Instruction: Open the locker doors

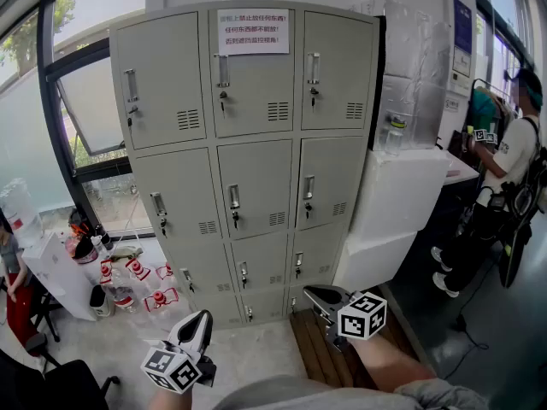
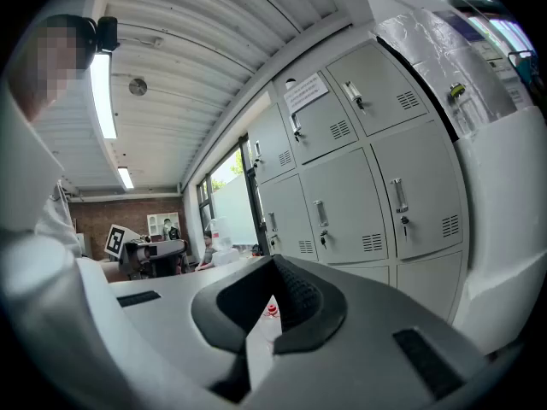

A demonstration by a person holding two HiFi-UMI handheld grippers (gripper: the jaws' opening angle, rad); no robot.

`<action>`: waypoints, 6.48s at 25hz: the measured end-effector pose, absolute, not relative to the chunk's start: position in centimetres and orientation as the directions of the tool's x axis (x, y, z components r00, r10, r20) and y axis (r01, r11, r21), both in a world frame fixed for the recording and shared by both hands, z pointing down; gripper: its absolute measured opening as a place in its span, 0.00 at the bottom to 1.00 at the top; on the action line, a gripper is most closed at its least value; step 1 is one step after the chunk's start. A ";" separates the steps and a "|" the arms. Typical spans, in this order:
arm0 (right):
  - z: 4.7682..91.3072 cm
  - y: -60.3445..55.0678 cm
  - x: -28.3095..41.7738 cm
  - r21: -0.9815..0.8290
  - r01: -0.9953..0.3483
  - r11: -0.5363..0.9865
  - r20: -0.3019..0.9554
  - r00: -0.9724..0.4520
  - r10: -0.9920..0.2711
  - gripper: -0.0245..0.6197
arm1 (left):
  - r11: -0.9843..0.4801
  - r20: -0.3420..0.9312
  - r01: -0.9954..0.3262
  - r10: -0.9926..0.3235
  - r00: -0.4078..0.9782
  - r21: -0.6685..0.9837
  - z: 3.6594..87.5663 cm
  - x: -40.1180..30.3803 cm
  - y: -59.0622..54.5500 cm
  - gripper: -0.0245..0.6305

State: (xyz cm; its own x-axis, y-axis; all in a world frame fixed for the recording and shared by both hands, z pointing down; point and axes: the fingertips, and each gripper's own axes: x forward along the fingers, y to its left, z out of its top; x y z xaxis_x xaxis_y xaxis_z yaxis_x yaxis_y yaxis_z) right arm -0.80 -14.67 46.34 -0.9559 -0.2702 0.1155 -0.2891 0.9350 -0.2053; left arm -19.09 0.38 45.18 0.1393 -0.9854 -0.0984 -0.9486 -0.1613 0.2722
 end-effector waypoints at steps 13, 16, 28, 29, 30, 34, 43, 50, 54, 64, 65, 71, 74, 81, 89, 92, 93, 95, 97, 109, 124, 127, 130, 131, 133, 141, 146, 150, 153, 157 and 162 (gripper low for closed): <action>46.5 -16.2 -0.2 -0.198 -0.270 0.942 0.126 -0.960 -0.249 0.04 | -0.150 -0.096 -0.953 -0.987 0.129 0.263 45.0 -18.1 -1.3 0.04; 46.1 -16.4 -0.2 -0.197 -0.248 0.949 0.123 -0.966 -0.226 0.04 | -0.134 -0.094 -0.957 -0.989 0.113 0.258 44.7 -17.6 -1.7 0.04; 40.5 -18.3 -3.9 -0.122 -0.080 0.989 0.057 -0.996 -0.074 0.04 | 0.020 -0.133 -0.973 -0.990 -0.052 0.231 41.7 -17.9 -2.5 0.04; 40.0 -18.2 -4.6 -0.111 -0.061 0.992 0.055 -0.997 -0.055 0.04 | 0.036 -0.140 -0.972 -0.988 -0.070 0.230 41.2 -18.1 -2.4 0.04; 39.4 -18.2 -5.3 -0.099 -0.043 0.994 0.052 -0.998 -0.037 0.04 | 0.051 -0.146 -0.972 -0.986 -0.086 0.228 40.8 -18.4 -2.3 0.04; 37.0 -18.2 -8.5 -0.051 0.017 0.999 0.037 -0.999 0.019 0.04 | 0.090 -0.173 -0.972 -0.977 -0.129 0.218 39.0 -20.2 -2.8 0.04; 34.0 -18.1 -21.2 0.014 0.056 0.998 0.010 -0.998 0.056 0.04 | 0.057 -0.232 -0.979 -0.967 -0.102 0.194 36.2 -30.9 -5.2 0.04; 30.8 -20.2 -37.4 0.056 -0.017 0.998 -0.050 -0.999 -0.014 0.04 | -0.029 -0.254 -0.989 -0.967 -0.009 0.146 32.4 -46.8 -9.5 0.04; 26.0 -22.2 -44.4 0.079 -0.085 0.993 -0.117 -0.990 -0.075 0.04 | -0.087 -0.278 -0.993 -0.959 0.063 0.077 28.0 -53.9 -11.9 0.04; 18.2 -24.9 -51.9 0.160 -0.168 0.973 -0.187 -0.973 -0.137 0.04 | -0.185 -0.350 -0.982 -0.923 0.160 0.041 21.1 -59.8 -17.3 0.04; 17.5 -24.9 -52.2 0.170 -0.169 0.971 -0.190 -0.972 -0.136 0.04 | -0.192 -0.352 -0.981 -0.921 0.166 0.039 20.8 -59.8 -17.6 0.04; 11.5 -24.2 -54.3 0.213 -0.158 0.964 -0.231 -0.967 -0.108 0.05 | -0.237 -0.357 -0.971 -0.910 0.210 0.034 17.8 -59.8 -18.5 0.04; 8.7 -24.2 -55.8 0.240 -0.167 0.956 -0.240 -0.965 -0.108 0.06 | -0.243 -0.368 -0.969 -0.905 0.213 0.035 16.1 -60.5 -18.6 0.04; 4.8 -24.9 -58.8 0.291 -0.217 0.932 -0.232 -0.961 -0.152 0.20 | -0.239 -0.384 -0.971 -0.896 0.225 -0.009 13.1 -61.5 -17.8 0.04; 3.5 -26.3 -61.4 0.295 -0.311 0.903 -0.213 -0.943 -0.255 0.32 | -0.249 -0.386 -0.968 -0.892 0.235 -0.016 12.7 -62.7 -17.4 0.04; 3.0 -26.5 -61.7 0.286 -0.352 0.891 -0.227 -0.929 -0.293 0.33 | -0.251 -0.386 -0.968 -0.891 0.240 -0.023 12.7 -63.2 -17.2 0.04; 2.8 -26.5 -61.8 0.282 -0.360 0.889 -0.229 -0.926 -0.302 0.33 | -0.252 -0.387 -0.967 -0.890 0.242 -0.027 12.6 -63.3 -17.1 0.04; 2.6 -26.4 -62.1 0.272 -0.365 0.890 -0.226 -0.924 -0.310 0.34 | -0.254 -0.390 -0.967 -0.888 0.245 -0.031 12.4 -63.6 -17.0 0.04; 2.5 -26.5 -62.3 0.257 -0.365 0.895 -0.224 -0.923 -0.312 0.34 | -0.257 -0.393 -0.966 -0.885 0.249 -0.032 12.4 -63.8 -16.8 0.04; 2.3 -25.2 -61.5 0.178 -0.263 0.948 -0.217 -0.950 -0.223 0.34 | -0.273 -0.402 -0.962 -0.878 0.260 -0.025 12.8 -63.7 -16.2 0.04; 2.3 -18.2 -52.9 0.174 0.026 0.984 -0.202 -0.977 0.061 0.34 | -0.152 -0.423 -0.988 -0.894 0.148 -0.024 12.5 -54.8 -13.6 0.04; 2.1 -16.8 -50.1 0.165 0.098 0.981 -0.200 -0.971 0.130 0.34 | -0.098 -0.434 -0.995 -0.896 0.096 -0.018 12.4 -51.8 -12.2 0.04; 2.0 -16.2 -46.3 0.156 0.146 0.977 -0.205 -0.963 0.176 0.34 | -0.054 -0.443 -0.998 -0.894 0.061 -0.028 12.2 -48.1 -11.2 0.04; 2.0 -16.0 -45.1 0.155 0.163 0.974 -0.208 -0.959 0.194 0.34 | -0.038 -0.448 -0.999 -0.893 0.047 -0.029 12.2 -46.8 -10.8 0.04; 2.0 -15.6 -42.8 0.151 0.206 0.967 -0.213 -0.948 0.236 0.34 | 0.004 -0.462 -1.000 -0.887 0.009 -0.026 12.4 -44.5 -9.7 0.04; 1.7 -18.0 -32.3 0.126 0.294 0.947 -0.238 -0.918 0.317 0.32 | 0.111 -0.469 -0.994 -0.878 -0.097 -0.002 13.7 -33.7 -8.7 0.04; 1.5 -21.5 -27.4 0.088 0.284 0.955 -0.248 -0.922 0.297 0.32 | 0.130 -0.445 -0.991 -0.888 -0.111 -0.011 13.6 -28.3 -10.1 0.04; 1.5 -22.8 -25.9 0.064 0.283 0.957 -0.234 -0.928 0.290 0.32 | 0.129 -0.435 -0.991 -0.894 -0.105 -0.026 13.1 -25.4 -11.0 0.04; 1.5 -22.9 -25.7 0.063 0.278 0.959 -0.226 -0.932 0.285 0.33 | 0.125 -0.438 -0.992 -0.894 -0.100 -0.028 12.8 -24.4 -11.1 0.04; 1.7 -22.8 -26.0 0.079 0.276 0.958 -0.213 -0.934 0.287 0.32 | 0.125 -0.436 -0.992 -0.894 -0.103 -0.023 13.0 -24.2 -11.2 0.04; 1.8 -21.8 -26.8 0.102 0.272 0.957 -0.201 -0.937 0.287 0.32 | 0.107 -0.441 -0.994 -0.893 -0.094 -0.004 13.2 -25.5 -10.9 0.04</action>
State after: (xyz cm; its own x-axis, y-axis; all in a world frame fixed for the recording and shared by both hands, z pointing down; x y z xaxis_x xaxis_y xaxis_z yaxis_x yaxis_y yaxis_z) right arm -26.84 -21.77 1.78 -0.9365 0.2874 -0.2006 0.2718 0.9569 0.1022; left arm -25.54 -10.89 13.22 -0.0940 -0.8925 -0.4411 -0.9943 0.1066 -0.0039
